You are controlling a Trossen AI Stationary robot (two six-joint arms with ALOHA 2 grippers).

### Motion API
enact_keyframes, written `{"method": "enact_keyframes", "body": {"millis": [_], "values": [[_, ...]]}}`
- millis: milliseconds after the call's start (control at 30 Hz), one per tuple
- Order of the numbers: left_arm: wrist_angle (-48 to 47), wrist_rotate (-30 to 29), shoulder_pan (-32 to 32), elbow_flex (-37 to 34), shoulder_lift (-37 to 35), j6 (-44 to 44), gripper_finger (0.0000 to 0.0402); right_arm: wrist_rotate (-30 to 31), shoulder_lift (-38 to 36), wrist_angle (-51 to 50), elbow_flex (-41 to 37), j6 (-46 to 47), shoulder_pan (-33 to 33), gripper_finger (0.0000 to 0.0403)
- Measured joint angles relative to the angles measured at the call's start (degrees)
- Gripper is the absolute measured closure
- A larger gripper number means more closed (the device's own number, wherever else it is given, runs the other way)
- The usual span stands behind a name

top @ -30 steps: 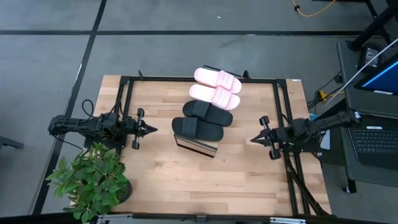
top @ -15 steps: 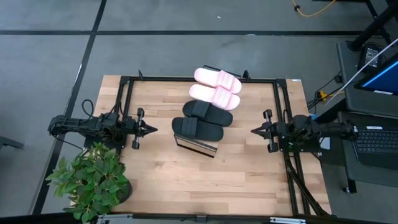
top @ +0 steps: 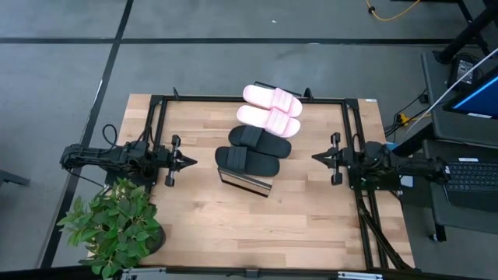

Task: Pick and place slides into the shelf
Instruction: Return to Home Position

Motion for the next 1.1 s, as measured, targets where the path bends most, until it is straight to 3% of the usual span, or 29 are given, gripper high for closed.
{"method": "enact_keyframes", "body": {"millis": [433,1100], "values": [[0.0,0.0,0.0,0.0,0.0,0.0,0.0401,0.0,0.0,-1.0,0.0,7.8,0.0,0.0393],[0.0,0.0,0.0,0.0,0.0,0.0,0.0401,0.0,0.0,-0.9,0.0,7.7,0.0,0.0393]]}}
